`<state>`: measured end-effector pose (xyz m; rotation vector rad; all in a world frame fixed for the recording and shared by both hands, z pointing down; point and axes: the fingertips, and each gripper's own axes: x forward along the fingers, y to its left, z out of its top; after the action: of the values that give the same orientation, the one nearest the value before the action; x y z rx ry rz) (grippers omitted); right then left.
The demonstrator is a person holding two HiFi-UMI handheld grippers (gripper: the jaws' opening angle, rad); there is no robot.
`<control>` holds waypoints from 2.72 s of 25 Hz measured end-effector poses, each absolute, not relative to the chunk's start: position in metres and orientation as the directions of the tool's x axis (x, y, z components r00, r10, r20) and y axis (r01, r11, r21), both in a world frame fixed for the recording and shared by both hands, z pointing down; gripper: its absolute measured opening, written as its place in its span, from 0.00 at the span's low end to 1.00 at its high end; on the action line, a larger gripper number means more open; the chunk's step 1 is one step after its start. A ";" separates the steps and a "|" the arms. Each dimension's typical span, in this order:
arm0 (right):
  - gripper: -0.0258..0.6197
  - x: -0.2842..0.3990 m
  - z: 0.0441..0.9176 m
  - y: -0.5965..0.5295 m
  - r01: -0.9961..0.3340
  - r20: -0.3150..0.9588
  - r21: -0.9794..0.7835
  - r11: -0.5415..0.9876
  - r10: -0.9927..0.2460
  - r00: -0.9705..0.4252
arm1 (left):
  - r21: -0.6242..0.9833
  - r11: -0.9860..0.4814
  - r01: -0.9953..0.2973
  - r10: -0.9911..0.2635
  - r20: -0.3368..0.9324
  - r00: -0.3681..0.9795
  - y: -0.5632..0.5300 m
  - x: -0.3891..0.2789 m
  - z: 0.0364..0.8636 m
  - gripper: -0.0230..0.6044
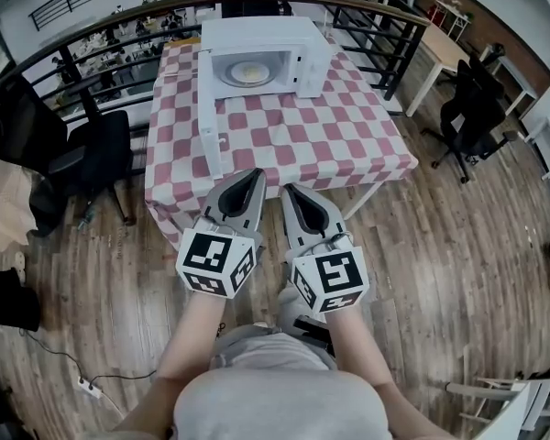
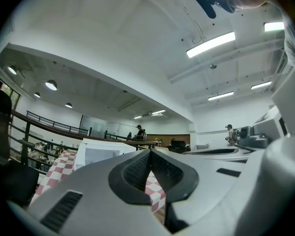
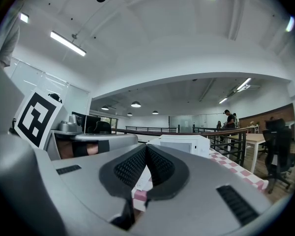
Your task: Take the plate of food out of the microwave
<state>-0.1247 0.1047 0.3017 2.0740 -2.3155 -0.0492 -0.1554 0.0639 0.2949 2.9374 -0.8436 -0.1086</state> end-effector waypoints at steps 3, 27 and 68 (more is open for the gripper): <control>0.08 -0.113 0.299 0.091 -0.992 -0.001 0.050 0.114 -0.993 -0.114 | 0.099 -0.842 -0.531 -0.537 -0.049 0.842 0.051 -0.145 0.294 0.04; 0.08 -0.018 0.303 -0.027 -0.978 -0.002 0.020 0.208 -0.978 -0.208 | 0.069 -0.801 -0.595 -0.598 -0.022 0.801 -0.054 -0.050 0.300 0.04; 0.08 0.120 0.337 -0.159 -0.918 0.066 -0.005 0.395 -0.916 -0.395 | 0.137 -0.647 -0.750 -0.755 0.022 0.655 -0.191 0.074 0.331 0.04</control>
<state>0.1196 -0.1587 0.3367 1.6980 -2.5804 0.0622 0.0738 -0.1912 0.3314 2.7347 -1.2498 -0.0567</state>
